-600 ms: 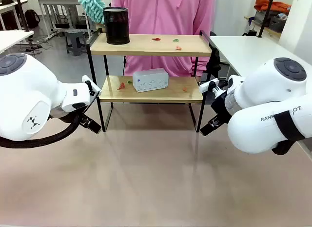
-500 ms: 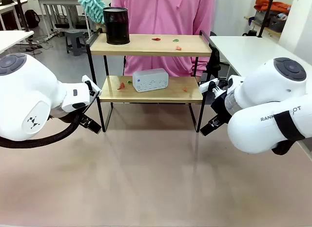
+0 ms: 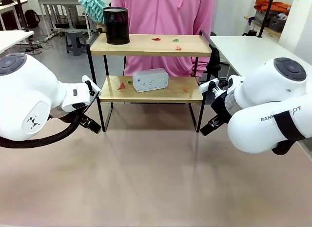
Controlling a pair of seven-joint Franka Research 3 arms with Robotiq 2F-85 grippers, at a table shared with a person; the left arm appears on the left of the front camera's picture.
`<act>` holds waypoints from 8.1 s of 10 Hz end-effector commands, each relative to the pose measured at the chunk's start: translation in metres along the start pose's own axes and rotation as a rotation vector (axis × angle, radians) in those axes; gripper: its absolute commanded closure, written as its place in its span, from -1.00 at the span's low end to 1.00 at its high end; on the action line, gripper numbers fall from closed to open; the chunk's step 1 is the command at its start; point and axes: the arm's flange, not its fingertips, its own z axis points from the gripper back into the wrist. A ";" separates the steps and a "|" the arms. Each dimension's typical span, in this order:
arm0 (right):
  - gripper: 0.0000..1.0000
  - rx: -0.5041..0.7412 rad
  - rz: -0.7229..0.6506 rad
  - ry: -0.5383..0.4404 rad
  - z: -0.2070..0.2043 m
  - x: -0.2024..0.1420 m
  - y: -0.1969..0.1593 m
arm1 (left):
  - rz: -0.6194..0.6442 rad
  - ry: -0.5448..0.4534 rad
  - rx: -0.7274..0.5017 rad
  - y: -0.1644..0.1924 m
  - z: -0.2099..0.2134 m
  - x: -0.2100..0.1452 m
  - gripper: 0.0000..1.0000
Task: Clean the shelf.
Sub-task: Pick up the Duster from the human.
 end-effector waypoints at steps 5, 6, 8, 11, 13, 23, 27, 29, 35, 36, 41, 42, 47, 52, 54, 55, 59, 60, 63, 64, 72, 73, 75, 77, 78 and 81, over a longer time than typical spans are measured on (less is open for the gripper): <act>-1.00 0.000 -0.001 0.000 0.000 0.000 0.000 | -0.001 0.000 0.000 0.000 0.000 0.000 -1.00; -1.00 0.000 0.000 0.000 0.000 0.000 0.000 | -0.001 0.000 0.000 0.000 0.000 0.000 -1.00; -1.00 0.225 0.001 0.116 0.042 -0.007 -0.009 | -0.017 0.031 -0.195 0.003 0.024 -0.002 -1.00; -1.00 0.609 -0.545 -0.016 0.145 -0.048 -0.071 | 0.173 0.014 -0.498 0.020 0.117 -0.025 -1.00; -1.00 0.781 -0.757 -0.224 0.194 -0.112 -0.120 | 0.393 -0.367 -0.647 0.067 0.187 -0.084 -1.00; -1.00 0.880 -1.194 -0.549 0.212 -0.271 -0.227 | 0.986 -0.689 -0.674 0.237 0.245 -0.207 -1.00; -1.00 0.880 -1.194 -0.549 0.212 -0.271 -0.227 | 0.986 -0.689 -0.674 0.237 0.245 -0.207 -1.00; -1.00 0.880 -1.194 -0.549 0.212 -0.271 -0.227 | 0.986 -0.689 -0.674 0.237 0.245 -0.207 -1.00; -1.00 0.880 -1.194 -0.549 0.212 -0.271 -0.227 | 1.033 -0.612 -0.977 0.293 0.224 -0.116 -1.00; -1.00 0.880 -1.194 -0.549 0.212 -0.271 -0.227 | 1.043 -0.559 -1.009 0.300 0.205 -0.098 -1.00; -1.00 0.880 -1.194 -0.549 0.212 -0.271 -0.227 | 1.050 -0.390 -1.191 0.287 0.138 -0.048 -1.00; -1.00 0.880 -1.194 -0.549 0.212 -0.271 -0.227 | 1.028 -0.351 -1.213 0.278 0.129 -0.037 -1.00; -1.00 0.880 -1.194 -0.549 0.212 -0.271 -0.227 | 1.025 -0.279 -1.267 0.269 0.105 -0.005 -1.00; -1.00 0.880 -1.194 -0.549 0.212 -0.271 -0.227 | 1.007 -0.270 -1.273 0.269 0.101 -0.004 0.16; -1.00 0.880 -1.194 -0.549 0.212 -0.271 -0.227 | 1.008 -0.263 -1.286 0.268 0.102 -0.004 1.00; -1.00 0.880 -1.194 -0.549 0.212 -0.271 -0.227 | 1.007 -0.258 -1.295 0.268 0.102 -0.004 0.25; -1.00 0.880 -1.194 -0.549 0.212 -0.271 -0.227 | 0.986 -0.256 -1.326 0.262 0.104 0.000 1.00; -1.00 0.880 -1.194 -0.549 0.212 -0.271 -0.227 | 0.990 -0.246 -1.328 0.262 0.103 0.000 1.00; -1.00 0.880 -1.194 -0.549 0.212 -0.271 -0.227 | 0.980 -0.236 -1.352 0.258 0.106 0.000 1.00; -1.00 0.880 -1.194 -0.549 0.212 -0.271 -0.227 | 0.973 -0.231 -1.351 0.257 0.106 0.000 1.00; -1.00 0.880 -1.194 -0.549 0.212 -0.271 -0.227 | 0.751 -0.241 -1.074 0.235 0.238 -0.118 1.00; -1.00 0.880 -1.194 -0.549 0.212 -0.271 -0.227 | 0.742 -0.214 -1.005 0.219 0.244 -0.144 1.00; -1.00 0.880 -1.194 -0.549 0.212 -0.271 -0.227 | 0.790 -0.164 -0.859 0.188 0.241 -0.192 1.00; -1.00 0.880 -1.194 -0.549 0.212 -0.271 -0.227 | 0.831 -0.069 -0.858 0.167 0.226 -0.217 1.00; -1.00 0.880 -1.194 -0.549 0.212 -0.271 -0.227 | 0.810 -0.062 -0.744 0.165 0.213 -0.220 1.00; -1.00 0.880 -1.194 -0.549 0.212 -0.271 -0.227 | 0.804 -0.089 -0.861 0.179 0.230 -0.216 1.00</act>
